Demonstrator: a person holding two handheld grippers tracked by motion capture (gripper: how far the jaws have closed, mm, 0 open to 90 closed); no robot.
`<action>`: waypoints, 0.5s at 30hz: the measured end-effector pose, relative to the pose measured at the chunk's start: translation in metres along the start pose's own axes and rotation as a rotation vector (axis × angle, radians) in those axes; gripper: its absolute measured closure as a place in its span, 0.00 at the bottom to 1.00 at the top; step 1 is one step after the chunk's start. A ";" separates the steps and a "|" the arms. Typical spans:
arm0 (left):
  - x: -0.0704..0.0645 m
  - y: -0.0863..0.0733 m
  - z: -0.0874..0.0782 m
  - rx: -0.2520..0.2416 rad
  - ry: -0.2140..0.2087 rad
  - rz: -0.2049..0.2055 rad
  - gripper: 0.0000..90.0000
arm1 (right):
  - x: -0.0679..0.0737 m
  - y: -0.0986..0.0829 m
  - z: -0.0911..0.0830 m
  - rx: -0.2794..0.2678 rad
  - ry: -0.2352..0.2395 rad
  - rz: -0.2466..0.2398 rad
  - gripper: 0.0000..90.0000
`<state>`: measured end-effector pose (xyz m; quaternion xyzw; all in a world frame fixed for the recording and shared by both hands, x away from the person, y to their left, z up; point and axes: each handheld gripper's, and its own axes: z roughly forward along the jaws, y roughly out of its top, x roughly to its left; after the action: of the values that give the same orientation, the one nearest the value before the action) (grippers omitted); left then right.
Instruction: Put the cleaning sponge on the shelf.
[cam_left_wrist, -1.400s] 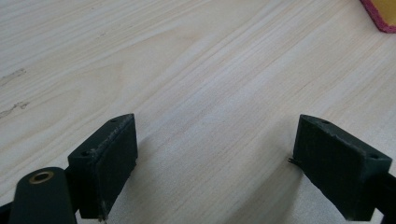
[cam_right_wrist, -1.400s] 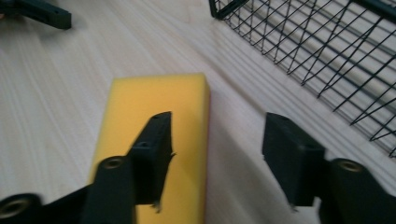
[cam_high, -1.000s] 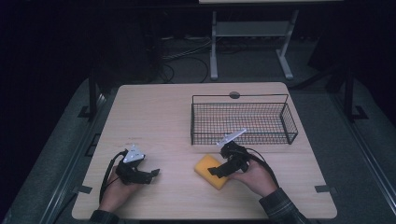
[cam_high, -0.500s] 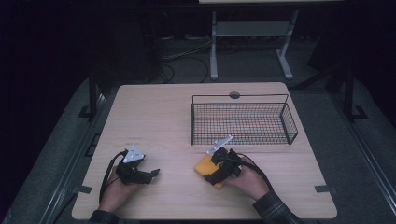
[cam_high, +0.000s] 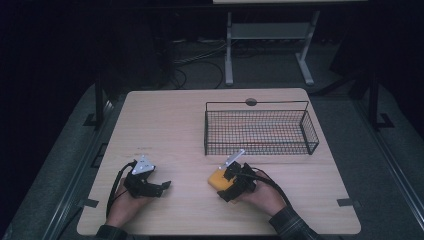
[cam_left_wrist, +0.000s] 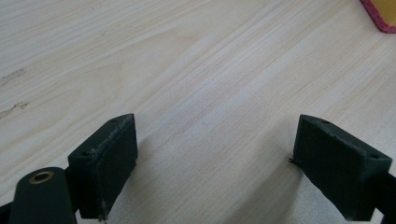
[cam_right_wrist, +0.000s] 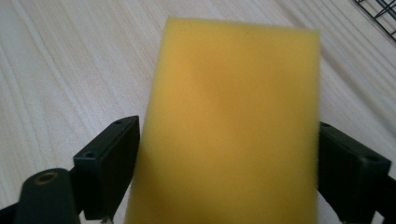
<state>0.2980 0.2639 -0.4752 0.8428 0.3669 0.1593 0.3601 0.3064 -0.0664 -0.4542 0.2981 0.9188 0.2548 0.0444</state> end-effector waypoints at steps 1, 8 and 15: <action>0.000 0.000 0.000 0.000 0.000 0.000 0.14 | 0.000 0.000 0.000 0.000 0.000 0.000 0.17; 0.000 0.000 0.000 0.000 0.000 0.000 0.14 | -0.002 -0.001 -0.001 -0.002 0.006 0.000 0.22; 0.000 0.000 0.000 0.000 0.000 0.000 0.14 | -0.004 -0.003 -0.004 0.003 0.019 0.000 0.23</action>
<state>0.2980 0.2638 -0.4751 0.8427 0.3671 0.1595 0.3601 0.3077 -0.0723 -0.4527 0.2957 0.9196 0.2561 0.0352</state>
